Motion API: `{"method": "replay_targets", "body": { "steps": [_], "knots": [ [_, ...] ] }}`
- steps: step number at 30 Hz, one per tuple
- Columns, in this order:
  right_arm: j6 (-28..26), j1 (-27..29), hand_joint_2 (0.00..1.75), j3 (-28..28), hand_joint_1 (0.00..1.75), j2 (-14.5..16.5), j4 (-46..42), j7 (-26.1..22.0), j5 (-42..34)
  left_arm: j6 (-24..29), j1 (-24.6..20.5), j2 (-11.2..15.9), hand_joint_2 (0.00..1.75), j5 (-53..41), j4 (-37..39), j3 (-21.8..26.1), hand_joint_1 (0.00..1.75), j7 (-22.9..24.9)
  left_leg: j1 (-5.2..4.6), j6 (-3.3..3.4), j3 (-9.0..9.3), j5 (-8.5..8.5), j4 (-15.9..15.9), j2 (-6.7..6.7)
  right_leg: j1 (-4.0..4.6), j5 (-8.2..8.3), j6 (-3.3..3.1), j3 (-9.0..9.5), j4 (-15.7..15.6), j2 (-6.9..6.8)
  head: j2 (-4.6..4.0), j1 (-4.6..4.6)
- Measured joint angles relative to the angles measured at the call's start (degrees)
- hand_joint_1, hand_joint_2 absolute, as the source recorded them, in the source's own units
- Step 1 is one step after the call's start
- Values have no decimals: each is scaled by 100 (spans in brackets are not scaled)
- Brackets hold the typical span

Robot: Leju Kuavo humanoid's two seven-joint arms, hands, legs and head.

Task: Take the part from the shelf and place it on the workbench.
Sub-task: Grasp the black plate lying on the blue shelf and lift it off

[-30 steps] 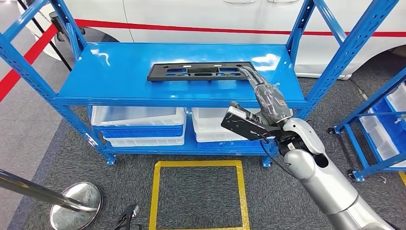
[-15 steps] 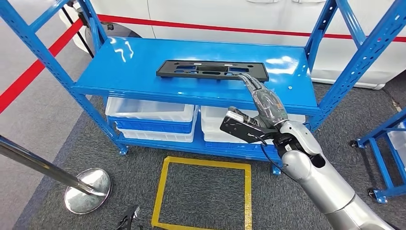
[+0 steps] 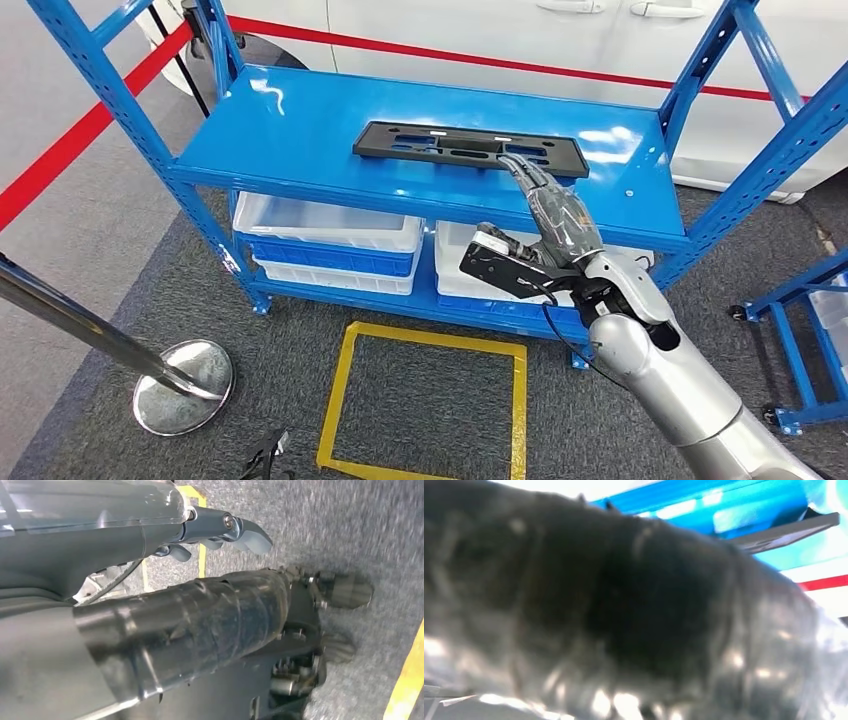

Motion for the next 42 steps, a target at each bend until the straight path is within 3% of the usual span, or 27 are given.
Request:
{"method": "replay_targets", "body": {
  "steps": [3,4,5,7,9,11,14,16,18,19,20,21,23,24,25,27,30,31,33,34,35,36,39,40,42],
  "knots": [
    [25,24,0,2,0,-5,19,22,57,-3,-7,-11,0,-13,0,9,0,-9,-2,46,37,5,-39,-1,-2,-448,1,-522,1000,30,0,8],
    [33,42,0,7,0,-5,30,39,91,-3,-7,-11,0,-18,0,12,0,-14,-6,51,38,-11,-23,-8,-4,-462,1,-638,1197,33,0,9],
    [38,55,0,13,0,-4,44,64,135,-3,-5,-11,0,-23,0,14,0,-19,-8,50,42,-32,-2,-18,-7,-371,-2,-660,1201,34,0,8],
    [37,56,0,20,0,-4,72,119,222,-4,-3,-12,0,-31,0,17,0,-31,-8,26,63,-93,59,-48,-8,28,-29,-399,607,37,0,10],
    [32,43,0,27,0,-2,100,143,273,-5,-8,-15,0,-40,0,21,0,-40,-27,-25,60,-156,129,-72,17,249,-71,-103,-3,48,0,7],
    [27,44,0,39,0,2,123,150,296,-7,-10,-20,0,-48,1,24,0,-42,-36,-84,46,-187,155,-81,50,227,-110,-23,-156,60,0,3],
    [24,40,0,43,0,5,142,155,303,-8,-2,-23,0,-50,2,25,0,-42,-23,-164,28,-268,226,-71,16,222,-194,27,-219,61,0,-2],
    [21,28,0,42,0,19,154,162,311,-8,-6,-23,0,-56,2,26,0,-47,-4,-225,-208,-499,705,-45,-11,203,-256,93,-263,54,0,-9],
    [23,31,0,44,0,39,187,184,320,-8,-5,-24,0,-64,2,26,0,-53,19,-273,-653,-757,1490,-27,-11,154,-283,148,-269,53,0,-13],
    [24,38,0,46,0,47,210,195,321,-8,2,-24,0,-67,2,27,0,-55,30,-287,-836,-780,1753,-23,-11,123,-281,182,-268,53,0,-14],
    [25,44,0,47,0,53,234,203,322,-8,8,-24,0,-69,2,28,0,-56,37,-292,-918,-680,1799,-20,-13,86,-272,229,-268,55,0,-14],
    [24,47,0,48,0,57,253,204,327,-8,13,-24,0,-71,2,28,0,-58,40,-287,-876,-465,1605,-17,-17,44,-258,289,-268,56,0,-14],
    [16,47,0,47,0,69,278,205,341,-8,15,-24,0,-74,3,31,0,-66,34,-251,-571,27,841,-3,-19,-56,-214,419,-276,58,0,-10],
    [11,45,44,47,0,78,286,205,349,-8,13,-24,0,-74,5,33,0,-69,19,-222,-414,148,513,1,-13,-96,-184,461,-281,60,0,-10],
    [5,44,87,46,0,86,293,205,358,-9,10,-24,0,-75,7,40,0,-73,2,-190,-314,166,311,6,-5,-123,-151,482,-294,60,0,-8],
    [-7,49,175,43,0,98,305,205,379,-10,7,-24,0,-79,8,57,0,-81,-22,-120,-236,67,181,-1,8,-128,-81,515,-307,57,0,-9],
    [-41,64,175,35,0,105,309,229,425,-11,26,-27,0,-81,7,74,0,-90,-1,-3,-66,-4,71,-20,-5,-214,-13,463,-86,54,0,1],
    [-57,69,175,34,0,109,310,246,448,-11,23,-28,0,-81,7,80,0,-91,-1,32,-4,-29,45,-23,-6,-314,-5,310,187,57,0,8],
    [-93,111,175,34,0,124,313,297,537,-13,14,-30,0,-85,7,95,0,-92,-24,87,82,-103,40,-28,-1,-562,-5,-169,913,60,0,16],
    [-114,148,175,36,0,134,316,328,606,-14,16,-31,0,-88,7,103,0,-93,-38,101,129,-148,42,-37,0,-622,-9,-395,1179,60,0,17],
    [-136,185,175,37,0,143,319,361,688,-14,23,-33,0,-95,7,110,0,-94,-52,109,188,-198,44,-50,2,-583,-20,-541,1267,60,0,16],
    [-156,210,175,39,0,148,322,392,775,-14,29,-36,0,-103,7,115,0,-96,-66,110,261,-253,46,-65,9,-427,-42,-590,1153,61,0,18],
    [-184,231,175,51,0,154,355,439,1002,-15,39,-53,0,-149,11,137,0,-104,-94,77,490,-441,44,-96,83,352,-172,-402,163,64,0,4],
    [-188,236,175,61,0,156,375,443,1053,-16,33,-61,0,-164,14,148,0,-107,-91,46,526,-494,41,-100,115,492,-206,-339,-61,64,0,-11],
    [-201,248,175,82,0,167,408,444,1115,-17,14,-74,0,-177,17,166,0,-110,-77,-22,567,-537,47,-101,160,503,-248,-284,-211,71,0,-45]
  ]
}}
